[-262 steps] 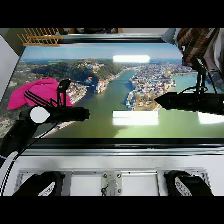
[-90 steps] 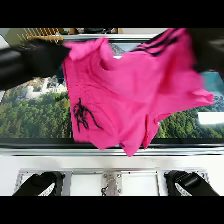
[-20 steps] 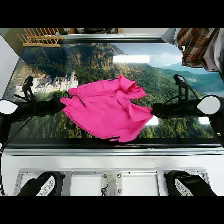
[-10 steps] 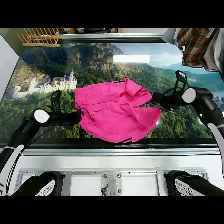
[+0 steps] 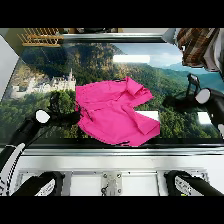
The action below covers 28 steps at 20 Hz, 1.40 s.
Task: Fold the clothes and pants, and hang the long-sleeved shirts on hangers.
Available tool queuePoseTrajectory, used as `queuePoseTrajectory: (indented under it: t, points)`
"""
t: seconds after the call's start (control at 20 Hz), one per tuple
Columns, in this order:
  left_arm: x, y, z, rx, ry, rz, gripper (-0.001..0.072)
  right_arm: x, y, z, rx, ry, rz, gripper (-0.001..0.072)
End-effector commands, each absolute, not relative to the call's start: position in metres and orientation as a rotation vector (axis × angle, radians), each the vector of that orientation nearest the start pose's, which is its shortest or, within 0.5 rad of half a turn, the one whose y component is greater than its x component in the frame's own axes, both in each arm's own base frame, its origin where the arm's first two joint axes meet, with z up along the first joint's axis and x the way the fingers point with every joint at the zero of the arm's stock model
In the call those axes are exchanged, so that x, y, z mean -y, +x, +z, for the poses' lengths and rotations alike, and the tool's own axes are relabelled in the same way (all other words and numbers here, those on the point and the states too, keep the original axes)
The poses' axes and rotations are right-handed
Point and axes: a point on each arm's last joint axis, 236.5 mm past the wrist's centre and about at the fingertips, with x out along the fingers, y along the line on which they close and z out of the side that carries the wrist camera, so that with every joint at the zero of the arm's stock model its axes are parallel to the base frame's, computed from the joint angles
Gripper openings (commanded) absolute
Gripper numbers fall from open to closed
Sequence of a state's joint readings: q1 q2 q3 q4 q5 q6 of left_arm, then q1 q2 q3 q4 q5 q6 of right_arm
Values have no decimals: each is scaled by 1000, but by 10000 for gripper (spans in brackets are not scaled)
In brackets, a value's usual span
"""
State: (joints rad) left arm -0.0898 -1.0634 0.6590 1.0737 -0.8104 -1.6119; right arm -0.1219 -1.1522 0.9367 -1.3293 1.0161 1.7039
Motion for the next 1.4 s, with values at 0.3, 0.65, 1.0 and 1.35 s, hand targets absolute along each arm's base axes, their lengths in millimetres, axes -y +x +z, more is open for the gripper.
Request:
queuePoseTrajectory:
  t: [0.3, 0.65, 1.0, 1.35]
  points:
    - [101, 322, -29, -1150, -515, -148, 16, -90, 227, -107, -1376, 881, -64, 648]
    - [102, 329, -7, -1119, -501, -172, 16, -105, 265, -81, -1221, 694, 92, 3]
    - [125, 305, 330, -365, -393, -443, 16, -70, 308, 280, -549, 291, 278, 2]
    - [136, 164, 470, 30, -403, -675, 16, -69, 195, 487, 0, 208, 289, 2]
